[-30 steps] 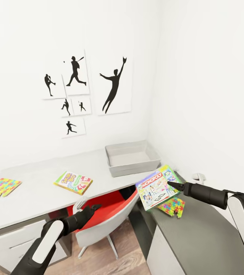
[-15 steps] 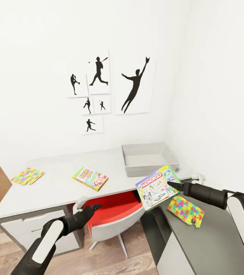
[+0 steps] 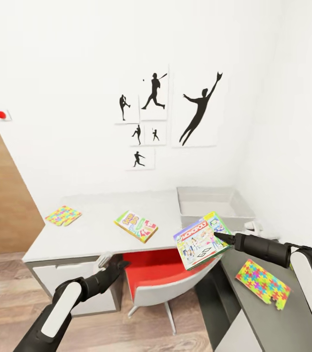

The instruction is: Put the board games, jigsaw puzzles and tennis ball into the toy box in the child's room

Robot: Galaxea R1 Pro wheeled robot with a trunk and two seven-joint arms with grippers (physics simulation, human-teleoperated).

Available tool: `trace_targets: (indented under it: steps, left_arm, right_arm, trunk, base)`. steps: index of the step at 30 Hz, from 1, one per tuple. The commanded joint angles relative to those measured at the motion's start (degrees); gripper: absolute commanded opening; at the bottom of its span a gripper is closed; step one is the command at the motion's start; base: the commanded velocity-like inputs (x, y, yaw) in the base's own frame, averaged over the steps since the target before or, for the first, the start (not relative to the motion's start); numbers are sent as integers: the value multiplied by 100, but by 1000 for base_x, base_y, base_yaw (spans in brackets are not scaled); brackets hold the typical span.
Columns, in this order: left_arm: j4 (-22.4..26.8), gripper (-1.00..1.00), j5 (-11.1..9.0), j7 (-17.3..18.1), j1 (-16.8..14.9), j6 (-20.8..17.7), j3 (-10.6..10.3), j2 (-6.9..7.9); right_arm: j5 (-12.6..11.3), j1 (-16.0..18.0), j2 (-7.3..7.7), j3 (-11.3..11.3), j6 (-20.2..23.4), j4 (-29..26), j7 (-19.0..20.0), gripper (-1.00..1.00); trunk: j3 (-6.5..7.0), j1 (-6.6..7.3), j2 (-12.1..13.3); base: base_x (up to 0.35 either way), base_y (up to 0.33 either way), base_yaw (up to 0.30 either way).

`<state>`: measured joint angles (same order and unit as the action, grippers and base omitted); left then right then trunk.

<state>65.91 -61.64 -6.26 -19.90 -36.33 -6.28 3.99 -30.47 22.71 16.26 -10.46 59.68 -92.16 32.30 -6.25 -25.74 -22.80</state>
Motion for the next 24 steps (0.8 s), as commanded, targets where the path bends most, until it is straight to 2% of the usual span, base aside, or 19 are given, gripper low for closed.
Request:
trace_targets:
  steps: [1, 12, 24]
  left_arm:
    - [7, 100, -56, -56, -6, -3, -15, 4]
    - [2, 100, -42, -62, -5, 52, -17, 0]
    - [1, 100, -41, -68, -12, 56, -16, -3]
  right_arm:
    - [6, 5, 2, -9, 32, -4, 49, -100]
    - [6, 12, 17, -10, 32, -4, 49, -100]
    - [6, 14, 20, -25, 32, -4, 51, -100]
  trunk:
    - [-13, -5, -12]
    - [9, -5, -12]
    - [17, -5, -12]
  base:
    - [136, 26, 211]
    - [223, 8, 136]
    - [32, 0, 33]
